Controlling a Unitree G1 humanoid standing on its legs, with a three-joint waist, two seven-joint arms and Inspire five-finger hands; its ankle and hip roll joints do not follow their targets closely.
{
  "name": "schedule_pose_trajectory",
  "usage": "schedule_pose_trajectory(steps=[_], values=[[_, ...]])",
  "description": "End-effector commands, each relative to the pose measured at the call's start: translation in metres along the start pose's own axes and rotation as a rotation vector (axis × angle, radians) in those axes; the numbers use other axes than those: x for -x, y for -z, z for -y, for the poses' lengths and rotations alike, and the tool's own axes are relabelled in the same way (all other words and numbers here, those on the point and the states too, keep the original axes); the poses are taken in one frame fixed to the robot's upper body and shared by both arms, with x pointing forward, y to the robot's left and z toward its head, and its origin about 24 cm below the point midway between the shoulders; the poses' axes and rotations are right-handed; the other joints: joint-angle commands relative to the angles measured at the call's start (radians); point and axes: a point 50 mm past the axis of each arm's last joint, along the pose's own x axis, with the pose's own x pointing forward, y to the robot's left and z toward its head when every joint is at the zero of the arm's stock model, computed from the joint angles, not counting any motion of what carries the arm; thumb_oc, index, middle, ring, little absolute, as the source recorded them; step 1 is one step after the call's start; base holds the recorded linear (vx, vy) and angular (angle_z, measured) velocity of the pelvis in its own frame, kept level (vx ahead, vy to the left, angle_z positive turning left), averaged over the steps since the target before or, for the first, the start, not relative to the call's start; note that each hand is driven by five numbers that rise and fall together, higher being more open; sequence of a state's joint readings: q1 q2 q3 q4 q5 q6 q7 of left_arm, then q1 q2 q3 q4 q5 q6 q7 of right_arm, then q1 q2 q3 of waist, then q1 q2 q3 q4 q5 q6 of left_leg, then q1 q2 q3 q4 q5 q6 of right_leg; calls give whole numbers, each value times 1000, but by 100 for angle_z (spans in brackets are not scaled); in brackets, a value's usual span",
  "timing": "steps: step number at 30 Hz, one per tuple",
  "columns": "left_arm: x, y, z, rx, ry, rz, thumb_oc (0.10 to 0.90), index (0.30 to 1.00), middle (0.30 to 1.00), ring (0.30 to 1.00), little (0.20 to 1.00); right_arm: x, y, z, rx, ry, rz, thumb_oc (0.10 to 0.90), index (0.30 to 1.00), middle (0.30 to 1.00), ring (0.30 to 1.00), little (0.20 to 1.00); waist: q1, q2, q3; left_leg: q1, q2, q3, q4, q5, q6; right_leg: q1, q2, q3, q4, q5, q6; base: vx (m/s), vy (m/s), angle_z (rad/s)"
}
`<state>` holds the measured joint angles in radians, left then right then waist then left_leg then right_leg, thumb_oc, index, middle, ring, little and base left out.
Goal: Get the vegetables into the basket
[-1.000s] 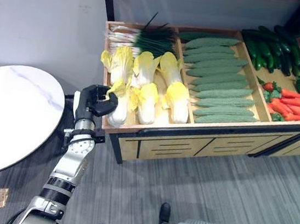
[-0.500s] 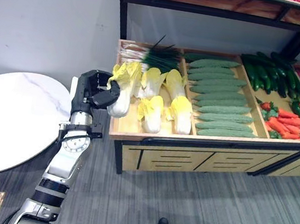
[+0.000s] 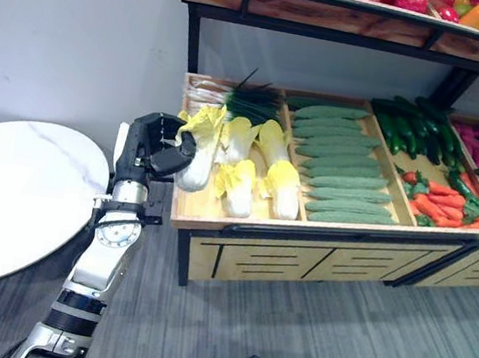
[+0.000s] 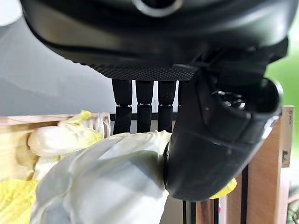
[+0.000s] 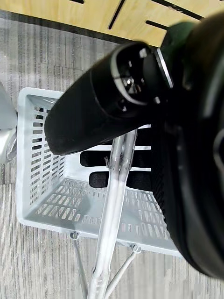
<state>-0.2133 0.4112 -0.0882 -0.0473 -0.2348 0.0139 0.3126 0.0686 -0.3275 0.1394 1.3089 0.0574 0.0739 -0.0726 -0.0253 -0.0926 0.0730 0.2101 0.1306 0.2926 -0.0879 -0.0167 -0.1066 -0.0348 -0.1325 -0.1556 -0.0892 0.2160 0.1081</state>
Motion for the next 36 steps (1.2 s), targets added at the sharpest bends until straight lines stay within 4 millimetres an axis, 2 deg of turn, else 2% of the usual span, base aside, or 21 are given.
schedule_pose_trajectory(steps=[1, 5, 7, 10, 13, 15, 17, 18, 20, 21, 22, 23, 24, 25, 27, 28, 30, 32, 33, 34, 36], values=[[-15, -77, 11, 24, 75, 381, 400, 300, 300, 300, 300, -1, -3, 18, -31, 48, -14, 400, 300, 300, 300, 300, -32, -4, 9, -30, 5, -27, 1, -9, -17, 179, -61, -24, 12, -186, 100, 39, 88, -40], [-17, -81, 23, 43, 129, 389, 400, 300, 300, 300, 300, 0, 7, 19, -59, 48, -39, 400, 300, 300, 300, 300, -66, -5, 12, -6, -11, 6, 1, -18, -3, 164, -73, 25, 21, -176, 108, 16, 85, -43], [-19, -83, 33, 55, 177, 391, 400, 300, 300, 300, 300, 1, 19, 27, -54, 65, -76, 400, 300, 300, 300, 300, -91, -7, 17, 5, -26, 32, 4, -28, 8, 145, -86, 60, 35, -167, 119, -19, 100, -41], [-21, -93, 53, 96, 272, 423, 400, 300, 300, 300, 300, 7, 54, 62, -83, 143, -179, 400, 300, 300, 300, 300, -143, -3, 40, 5, -59, 73, 7, -41, 24, 86, -114, 117, 70, -150, 140, -77, 134, -79], [-23, -99, 64, 124, 320, 435, 400, 300, 300, 300, 300, 13, 69, 80, -123, 187, -214, 400, 300, 300, 300, 300, -162, -3, 56, -2, -76, 80, 14, -48, 33, 58, -129, 138, 97, -149, 144, -72, 80, -60], [-25, -110, 75, 143, 363, 470, 400, 300, 300, 300, 300, 18, 81, 94, -162, 228, -235, 400, 300, 300, 300, 300, -187, -11, 88, -26, -81, 84, 61, -65, 37, 26, -135, 155, 128, -150, 143, -122, 39, -26], [-26, -117, 81, 158, 387, 489, 400, 300, 300, 300, 300, 21, 86, 101, -195, 250, -246, 400, 300, 300, 300, 300, -205, -20, 121, -60, -82, 91, 107, -75, 38, 1, -139, 166, 135, -141, 141, -203, -14, -22], [-28, -123, 85, 175, 402, 507, 400, 300, 300, 300, 300, 20, 82, 103, -215, 262, -234, 400, 300, 300, 300, 300, -220, -31, 153, -102, -74, 123, 158, -87, 37, -38, -141, 191, 130, -101, 150, -248, -65, -32], [-29, -126, 84, 197, 394, 515, 400, 300, 300, 300, 300, 17, 72, 100, -217, 258, -209, 400, 300, 300, 300, 300, -217, -30, 171, -133, -42, 190, 193, -101, 30, -83, -139, 203, 114, -49, 154, -197, -109, -25], [-30, -127, 84, 196, 394, 516, 400, 300, 300, 300, 300, 17, 71, 100, -217, 257, -208, 400, 300, 300, 300, 300, -213, -30, 171, -135, -40, 195, 196, -103, 29, -86, -136, 207, 114, -47, 154, -261, -207, -88], [-30, -124, 80, 198, 390, 500, 400, 300, 300, 300, 300, 14, 60, 97, -205, 251, -181, 400, 300, 300, 300, 300, -180, -21, 179, -161, 18, 260, 211, -85, 20, -133, -169, 98, 144, -30, 154, -193, -133, -124], [-31, -123, 77, 194, 377, 497, 400, 300, 300, 300, 300, 13, 54, 95, -195, 246, -163, 400, 300, 300, 300, 300, -151, -5, 178, -160, 42, 270, 211, -100, 13, -131, -197, -4, 175, -57, 154, -310, -138, -133], [-33, -124, 71, 181, 356, 503, 400, 300, 300, 300, 300, 12, 48, 95, -180, 251, -151, 400, 300, 300, 300, 300, -125, 0, 182, -164, 67, 310, 219, -86, 9, -120, -240, -134, 208, -64, 150, -313, 39, -126], [-35, -124, 58, 142, 313, 507, 400, 300, 300, 300, 300, 11, 36, 99, -139, 260, -130, 400, 300, 300, 300, 300, -84, 0, 191, -155, 102, 397, 235, -63, 3, -79, -311, -350, 264, -65, 139, -300, 23, -126], [-34, -124, 56, 138, 310, 507, 400, 300, 300, 300, 300, 10, 35, 98, -134, 258, -128, 400, 300, 300, 300, 300, -87, -2, 198, -146, 105, 398, 235, -62, -1, -69, -308, -353, 262, -67, 138, -128, -5, -168], [-32, -120, 35, 61, 250, 511, 400, 300, 300, 300, 300, 9, 20, 98, -62, 252, -100, 400, 300, 300, 300, 300, -53, -33, 185, -127, 138, 498, 260, -36, -18, -24, -335, -487, 223, -33, 135, -76, -35, -174], [-28, -115, 25, 29, 224, 498, 400, 300, 300, 300, 300, 8, 20, 93, -19, 235, -101, 400, 300, 300, 300, 300, -50, -51, 169, -110, 153, 516, 261, -22, -37, -9, -314, -471, 174, -9, 141, 49, -177, -226], [-26, -113, 23, 31, 223, 492, 400, 300, 300, 300, 300, 8, 25, 92, -13, 233, -117, 400, 300, 300, 300, 300, -59, -52, 162, -113, 168, 508, 266, -15, -51, -2, -296, -451, 150, -10, 142, 85, -180, -101], [-26, -111, 24, 43, 229, 481, 400, 300, 300, 300, 300, 8, 31, 89, -18, 224, -132, 400, 300, 300, 300, 300, -68, -50, 160, -114, 182, 501, 275, -13, -59, 2, -289, -439, 138, -18, 142, 130, -249, -55], [-24, -110, 24, 47, 236, 480, 400, 300, 300, 300, 300, 9, 39, 87, -40, 218, -149, 400, 300, 300, 300, 300, -88, -48, 151, -102, 220, 510, 307, -3, -82, 18, -267, -432, 118, -39, 134, 131, -258, -18], [-24, -110, 26, 54, 242, 478, 400, 300, 300, 300, 300, 9, 44, 87, -53, 222, -159, 400, 300, 300, 300, 300, -91, -43, 154, -104, 242, 499, 320, 9, -97, 22, -241, -415, 116, -62, 121, 92, -215, 12]])
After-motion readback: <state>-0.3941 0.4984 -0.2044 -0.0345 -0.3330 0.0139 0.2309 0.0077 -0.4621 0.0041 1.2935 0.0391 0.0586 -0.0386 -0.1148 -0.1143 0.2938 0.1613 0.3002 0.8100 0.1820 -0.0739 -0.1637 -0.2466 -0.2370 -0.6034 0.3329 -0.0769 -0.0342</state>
